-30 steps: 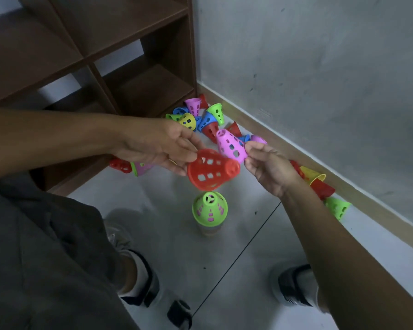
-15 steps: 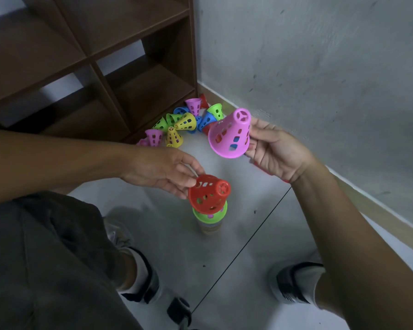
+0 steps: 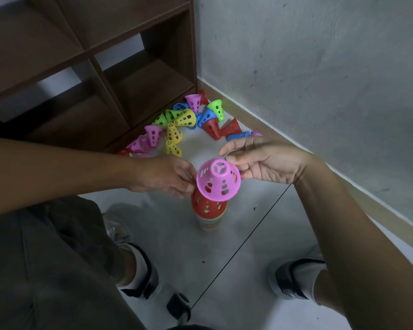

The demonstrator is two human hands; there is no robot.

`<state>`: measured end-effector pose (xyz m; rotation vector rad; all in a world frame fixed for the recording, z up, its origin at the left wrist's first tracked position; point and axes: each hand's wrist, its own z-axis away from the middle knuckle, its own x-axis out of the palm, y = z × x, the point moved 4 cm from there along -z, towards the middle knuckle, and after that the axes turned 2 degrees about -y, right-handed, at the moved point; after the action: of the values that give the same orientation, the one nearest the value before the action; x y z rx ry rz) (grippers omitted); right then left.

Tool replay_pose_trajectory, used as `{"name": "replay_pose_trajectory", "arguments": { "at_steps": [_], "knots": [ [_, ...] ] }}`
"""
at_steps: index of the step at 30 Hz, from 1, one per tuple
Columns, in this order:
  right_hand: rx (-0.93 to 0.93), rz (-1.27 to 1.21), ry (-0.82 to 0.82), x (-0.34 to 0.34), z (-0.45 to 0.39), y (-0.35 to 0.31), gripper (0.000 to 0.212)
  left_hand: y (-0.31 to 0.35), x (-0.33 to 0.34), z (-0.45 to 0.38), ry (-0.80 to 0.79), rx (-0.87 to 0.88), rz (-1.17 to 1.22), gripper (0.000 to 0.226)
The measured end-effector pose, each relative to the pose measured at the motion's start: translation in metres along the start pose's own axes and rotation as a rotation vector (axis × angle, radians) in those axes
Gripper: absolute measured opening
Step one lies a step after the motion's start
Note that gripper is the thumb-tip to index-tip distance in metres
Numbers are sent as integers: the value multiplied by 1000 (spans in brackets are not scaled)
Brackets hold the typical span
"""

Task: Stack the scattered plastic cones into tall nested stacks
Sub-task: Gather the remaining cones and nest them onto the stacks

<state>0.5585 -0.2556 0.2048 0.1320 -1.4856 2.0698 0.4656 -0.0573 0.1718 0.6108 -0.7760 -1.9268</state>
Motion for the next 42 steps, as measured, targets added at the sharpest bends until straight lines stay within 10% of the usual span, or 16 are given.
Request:
{"name": "replay_pose_trajectory", "arguments": {
  "at_steps": [20, 26, 32, 42],
  "knots": [
    [289, 246, 288, -14, -6, 42, 29, -9, -39, 6, 172, -34, -209, 17],
    [549, -64, 340, -14, -4, 117, 75, -27, -53, 6, 127, -78, -339, 15],
    [474, -470, 411, 10, -34, 175, 44, -7, -104, 22, 254, -50, -555, 17],
    [383, -608, 490, 4, -74, 184, 59, -18, -137, 54, 336, -63, -699, 19]
  ]
}}
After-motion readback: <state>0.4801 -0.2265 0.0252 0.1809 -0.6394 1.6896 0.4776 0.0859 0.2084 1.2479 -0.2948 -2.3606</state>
